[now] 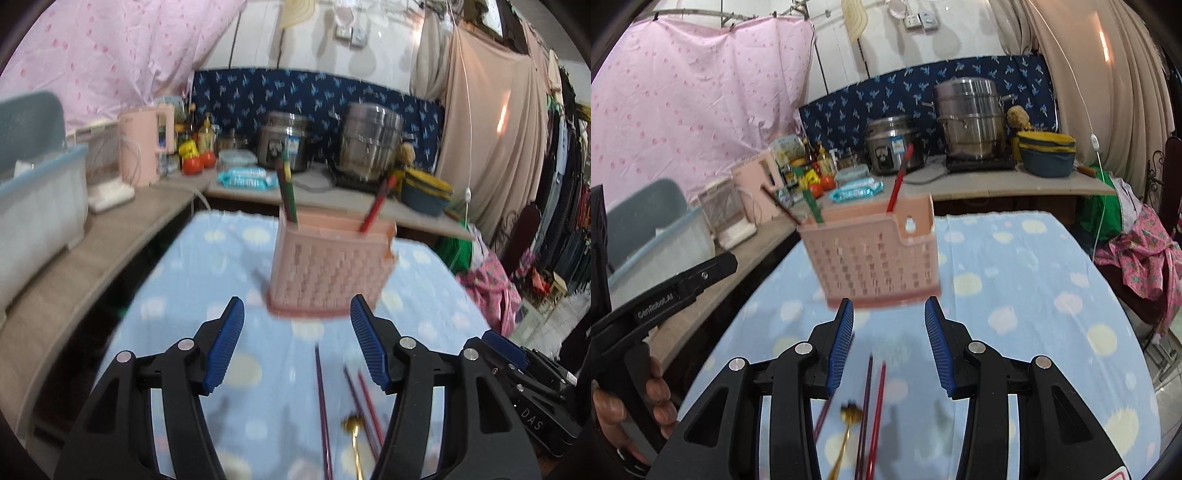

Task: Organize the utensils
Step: 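Move both grippers back down to the remaining utensils, then grasp a dark red chopstick with the left gripper while the right gripper grasps a red chopstick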

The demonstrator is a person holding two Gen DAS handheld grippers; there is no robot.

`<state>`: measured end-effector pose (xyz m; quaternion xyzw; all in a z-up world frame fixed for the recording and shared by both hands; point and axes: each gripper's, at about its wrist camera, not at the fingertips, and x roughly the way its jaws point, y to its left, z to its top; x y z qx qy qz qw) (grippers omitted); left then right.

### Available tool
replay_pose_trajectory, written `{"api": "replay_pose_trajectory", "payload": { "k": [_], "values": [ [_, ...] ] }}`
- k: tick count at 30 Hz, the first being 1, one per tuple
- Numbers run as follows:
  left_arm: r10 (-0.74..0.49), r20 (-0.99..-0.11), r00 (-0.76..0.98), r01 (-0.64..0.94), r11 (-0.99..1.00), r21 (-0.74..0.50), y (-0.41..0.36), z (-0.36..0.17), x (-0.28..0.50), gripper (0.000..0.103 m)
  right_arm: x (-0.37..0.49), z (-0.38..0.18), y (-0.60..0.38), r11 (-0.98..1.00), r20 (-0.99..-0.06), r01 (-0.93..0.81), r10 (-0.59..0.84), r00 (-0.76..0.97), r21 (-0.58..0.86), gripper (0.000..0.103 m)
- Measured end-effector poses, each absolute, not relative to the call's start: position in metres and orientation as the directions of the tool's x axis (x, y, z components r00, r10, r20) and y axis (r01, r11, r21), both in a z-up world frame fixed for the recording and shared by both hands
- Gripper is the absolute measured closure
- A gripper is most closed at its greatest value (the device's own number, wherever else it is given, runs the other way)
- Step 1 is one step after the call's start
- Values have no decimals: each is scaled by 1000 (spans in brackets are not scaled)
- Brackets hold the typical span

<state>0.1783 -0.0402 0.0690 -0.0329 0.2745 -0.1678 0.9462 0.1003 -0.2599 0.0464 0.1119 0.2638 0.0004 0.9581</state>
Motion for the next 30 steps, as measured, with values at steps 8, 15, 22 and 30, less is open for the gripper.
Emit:
{"api": "replay_pose_trajectory", "payload": {
  "k": [8,15,22,30],
  "values": [
    [-326,-612,720,291,943,-160,-31,16,142,46,52,-5,-239,976,-614,75,68,787,204,62],
    [-312,-668,676,275,947,-164,-26,-15,117,46,25,-35,-221,979,-675,59,89,732,193,62],
    [-311,-706,637,266,948,-176,-23,-37,97,46,5,-60,-215,974,-723,69,110,682,214,63],
    [-321,-715,621,288,942,-173,-26,-43,85,46,-2,-67,-218,974,-735,86,100,671,210,68]
  ]
}}
